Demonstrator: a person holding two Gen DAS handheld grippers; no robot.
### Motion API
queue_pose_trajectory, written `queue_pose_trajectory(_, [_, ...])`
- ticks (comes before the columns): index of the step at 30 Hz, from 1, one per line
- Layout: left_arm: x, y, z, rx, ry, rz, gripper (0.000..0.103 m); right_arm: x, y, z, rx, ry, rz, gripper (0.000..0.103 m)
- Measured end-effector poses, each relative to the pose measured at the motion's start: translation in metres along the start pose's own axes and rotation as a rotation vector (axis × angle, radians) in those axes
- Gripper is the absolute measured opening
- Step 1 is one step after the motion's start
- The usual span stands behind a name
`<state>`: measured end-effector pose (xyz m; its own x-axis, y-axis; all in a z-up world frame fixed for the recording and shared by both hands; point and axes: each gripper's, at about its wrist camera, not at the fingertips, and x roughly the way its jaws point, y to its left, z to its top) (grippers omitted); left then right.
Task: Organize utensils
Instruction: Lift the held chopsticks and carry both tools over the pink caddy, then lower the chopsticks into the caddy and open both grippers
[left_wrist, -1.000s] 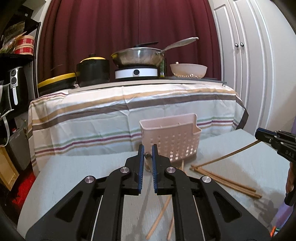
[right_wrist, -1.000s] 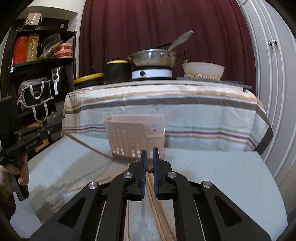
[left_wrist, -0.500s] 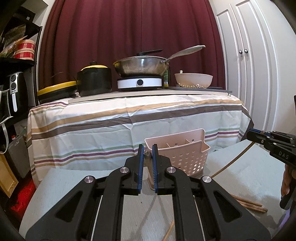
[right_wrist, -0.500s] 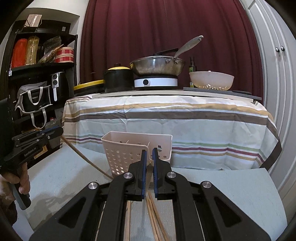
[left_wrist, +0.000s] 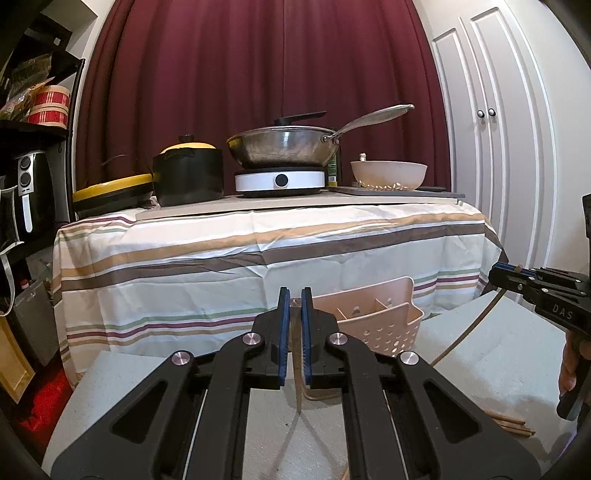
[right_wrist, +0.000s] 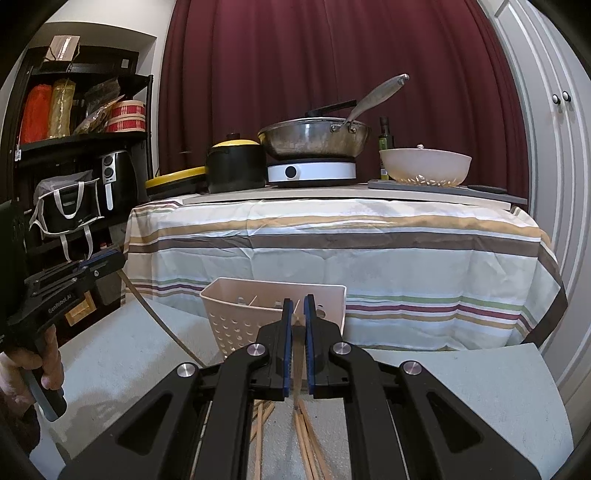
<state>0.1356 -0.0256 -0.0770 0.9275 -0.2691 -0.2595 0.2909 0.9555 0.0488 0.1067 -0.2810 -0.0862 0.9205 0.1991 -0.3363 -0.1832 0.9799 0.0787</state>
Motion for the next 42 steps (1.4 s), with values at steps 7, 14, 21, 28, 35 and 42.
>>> queue_pose_trajectory(7, [-0.01, 0.011, 0.027, -0.037, -0.008, -0.033, 0.006, -0.007, -0.004, 0.017, 0.011, -0.023, 0.019, 0.006])
queue_pose_trajectory(14, [-0.026, 0.019, 0.074, -0.058, -0.061, -0.074, 0.006, -0.026, -0.01, 0.056, 0.01, -0.074, 0.063, 0.006])
queue_pose_trajectory(21, [-0.033, 0.015, 0.117, -0.041, -0.147, -0.076, 0.006, -0.036, -0.018, 0.092, 0.005, -0.139, 0.069, 0.006])
queue_pose_trajectory(28, [-0.007, 0.004, 0.138, -0.05, -0.18, -0.092, 0.006, -0.004, -0.031, 0.107, 0.012, -0.136, 0.044, 0.006])
queue_pose_trajectory(35, [0.033, 0.0, 0.127, -0.081, -0.115, -0.116, 0.006, 0.035, -0.038, 0.097, 0.049, -0.066, 0.059, 0.006])
queue_pose_trajectory(42, [0.082, 0.002, 0.087, -0.11, 0.019, -0.121, 0.006, 0.08, -0.044, 0.067, 0.102, 0.042, 0.076, 0.006])
